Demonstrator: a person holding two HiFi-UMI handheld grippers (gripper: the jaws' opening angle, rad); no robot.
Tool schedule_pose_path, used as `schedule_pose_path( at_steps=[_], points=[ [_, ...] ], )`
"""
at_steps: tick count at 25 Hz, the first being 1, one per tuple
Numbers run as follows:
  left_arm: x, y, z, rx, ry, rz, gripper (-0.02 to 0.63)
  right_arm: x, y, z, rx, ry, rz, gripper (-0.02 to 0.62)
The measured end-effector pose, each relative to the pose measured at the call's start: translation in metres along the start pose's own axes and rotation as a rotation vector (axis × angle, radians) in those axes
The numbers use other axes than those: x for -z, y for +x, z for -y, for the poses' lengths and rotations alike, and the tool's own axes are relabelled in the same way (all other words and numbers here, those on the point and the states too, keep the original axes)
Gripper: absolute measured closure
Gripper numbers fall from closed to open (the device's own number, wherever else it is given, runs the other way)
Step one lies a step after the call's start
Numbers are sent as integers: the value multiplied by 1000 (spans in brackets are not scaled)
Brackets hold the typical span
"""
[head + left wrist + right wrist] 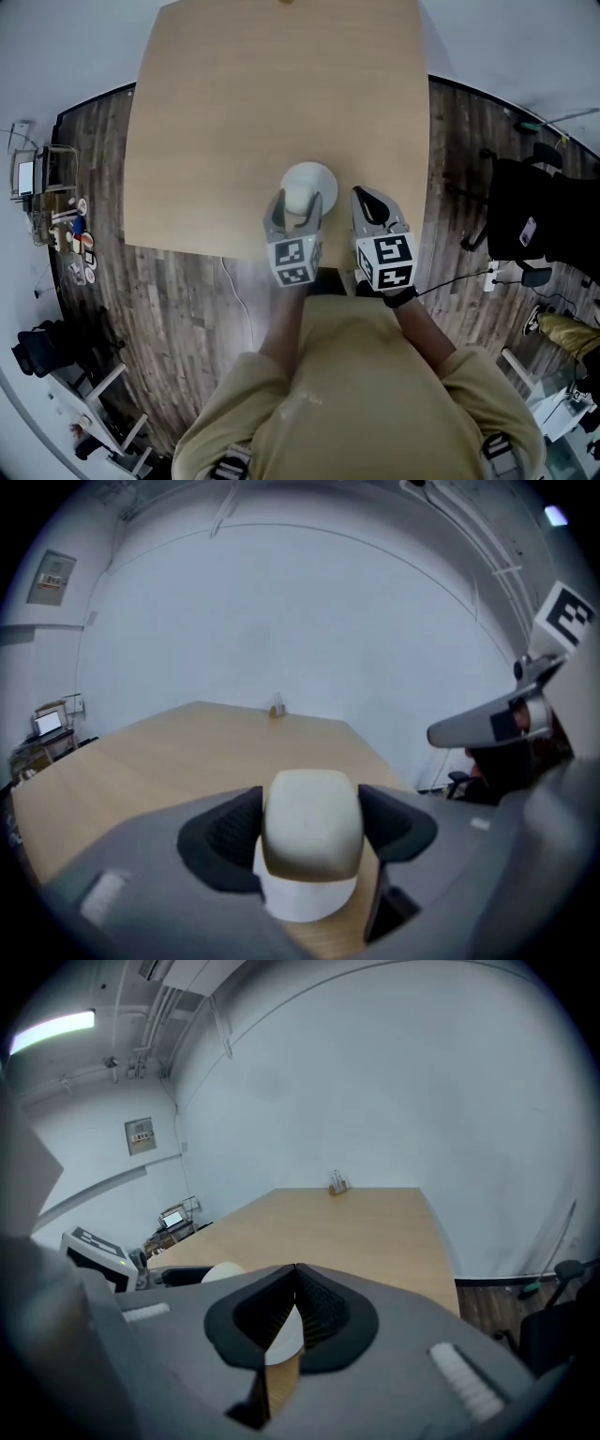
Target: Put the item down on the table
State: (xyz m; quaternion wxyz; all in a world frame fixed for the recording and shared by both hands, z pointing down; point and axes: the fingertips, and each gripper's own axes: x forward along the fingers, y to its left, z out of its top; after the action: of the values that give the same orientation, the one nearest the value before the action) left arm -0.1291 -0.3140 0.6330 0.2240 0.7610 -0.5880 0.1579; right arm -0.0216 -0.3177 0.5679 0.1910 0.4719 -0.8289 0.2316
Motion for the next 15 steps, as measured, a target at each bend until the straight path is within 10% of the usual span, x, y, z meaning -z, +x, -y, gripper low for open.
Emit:
schedule_pose_path(
  at_steps=[15],
  points=[
    [80, 78, -7, 64, 75, -205, 288, 33, 33, 13, 43, 32, -102, 589]
  ],
)
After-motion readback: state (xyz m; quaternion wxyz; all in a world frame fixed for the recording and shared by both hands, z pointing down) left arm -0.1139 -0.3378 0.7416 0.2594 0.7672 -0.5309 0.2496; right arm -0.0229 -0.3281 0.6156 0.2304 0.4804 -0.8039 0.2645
